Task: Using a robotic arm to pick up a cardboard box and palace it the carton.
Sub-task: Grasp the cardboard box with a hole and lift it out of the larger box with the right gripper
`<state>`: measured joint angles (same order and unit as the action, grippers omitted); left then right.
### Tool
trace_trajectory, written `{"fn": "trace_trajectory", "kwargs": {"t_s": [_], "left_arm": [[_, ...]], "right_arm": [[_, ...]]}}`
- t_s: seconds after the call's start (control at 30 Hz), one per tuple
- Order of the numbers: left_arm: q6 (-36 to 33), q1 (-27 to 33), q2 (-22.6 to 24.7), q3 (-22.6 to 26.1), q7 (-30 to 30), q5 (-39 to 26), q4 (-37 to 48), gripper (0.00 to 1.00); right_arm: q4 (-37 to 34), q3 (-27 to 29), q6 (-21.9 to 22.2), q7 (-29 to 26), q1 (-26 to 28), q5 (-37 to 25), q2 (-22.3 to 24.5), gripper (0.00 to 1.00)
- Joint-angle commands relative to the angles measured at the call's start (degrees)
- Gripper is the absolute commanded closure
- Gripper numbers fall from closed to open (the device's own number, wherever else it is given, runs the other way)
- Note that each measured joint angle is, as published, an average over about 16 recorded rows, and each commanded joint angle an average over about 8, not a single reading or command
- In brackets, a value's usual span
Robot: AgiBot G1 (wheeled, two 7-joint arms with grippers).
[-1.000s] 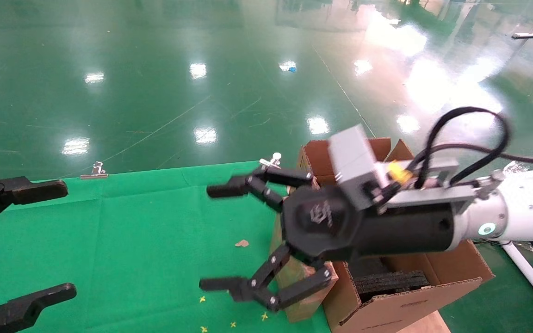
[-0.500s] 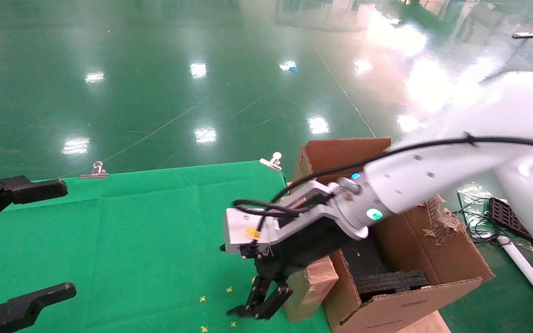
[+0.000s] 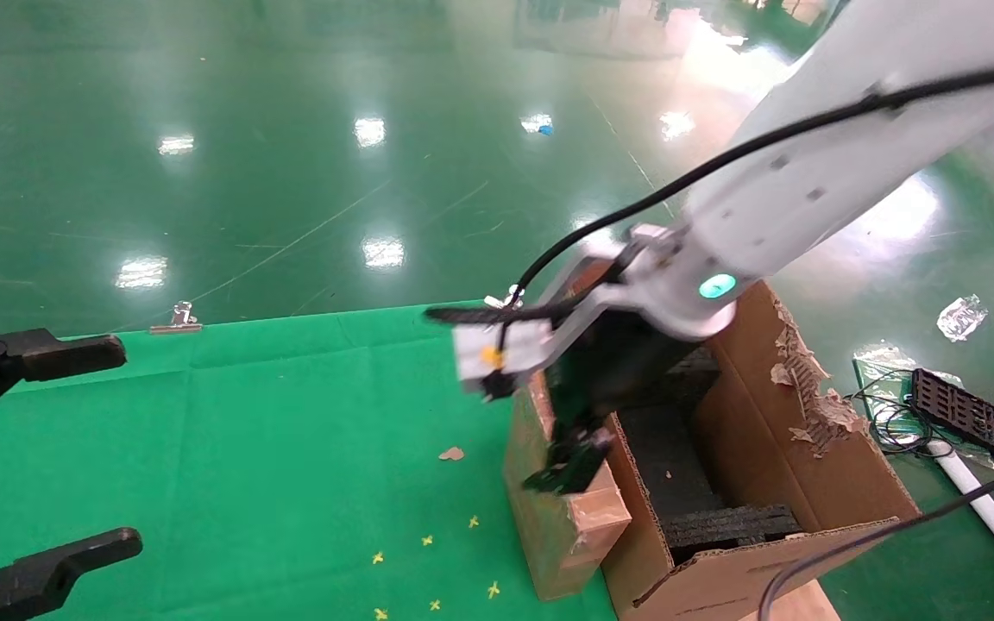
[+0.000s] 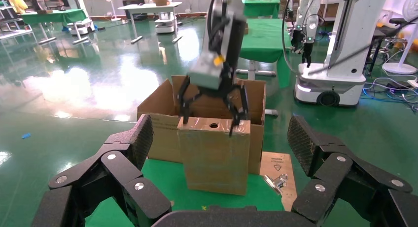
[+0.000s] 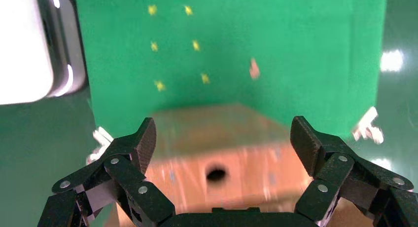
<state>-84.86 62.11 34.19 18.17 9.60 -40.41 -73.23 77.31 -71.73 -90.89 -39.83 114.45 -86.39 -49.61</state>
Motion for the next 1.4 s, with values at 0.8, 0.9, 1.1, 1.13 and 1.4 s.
{"fn": "trace_trajectory", "kwargs": {"t_s": [0.8,0.9,1.1,1.13,1.4], "left_arm": [[0.02,0.01,-0.02,0.05,-0.02,0.03,0.00,0.00],[0.02,0.01,-0.02,0.06,-0.03,0.04,0.00,0.00],[0.03,0.02,-0.03,0.07,-0.03,0.05,0.00,0.00],[0.03,0.02,-0.03,0.07,-0.03,0.05,0.00,0.00],[0.04,0.02,-0.03,0.08,-0.04,0.06,0.00,0.00]], "right_arm": [[-0.03,-19.21,3.48,-2.90,10.60,4.68,1.78,0.00],[-0.99,-19.40,3.54,-9.58,11.58,5.32,2.48,0.00],[-5.45,-19.83,3.33,-26.65,12.40,7.54,2.95,0.00],[-6.35,-19.97,3.34,-28.81,12.29,7.81,2.84,0.00],[-11.66,-20.65,5.28,-39.49,9.58,9.81,1.54,0.00]]}}
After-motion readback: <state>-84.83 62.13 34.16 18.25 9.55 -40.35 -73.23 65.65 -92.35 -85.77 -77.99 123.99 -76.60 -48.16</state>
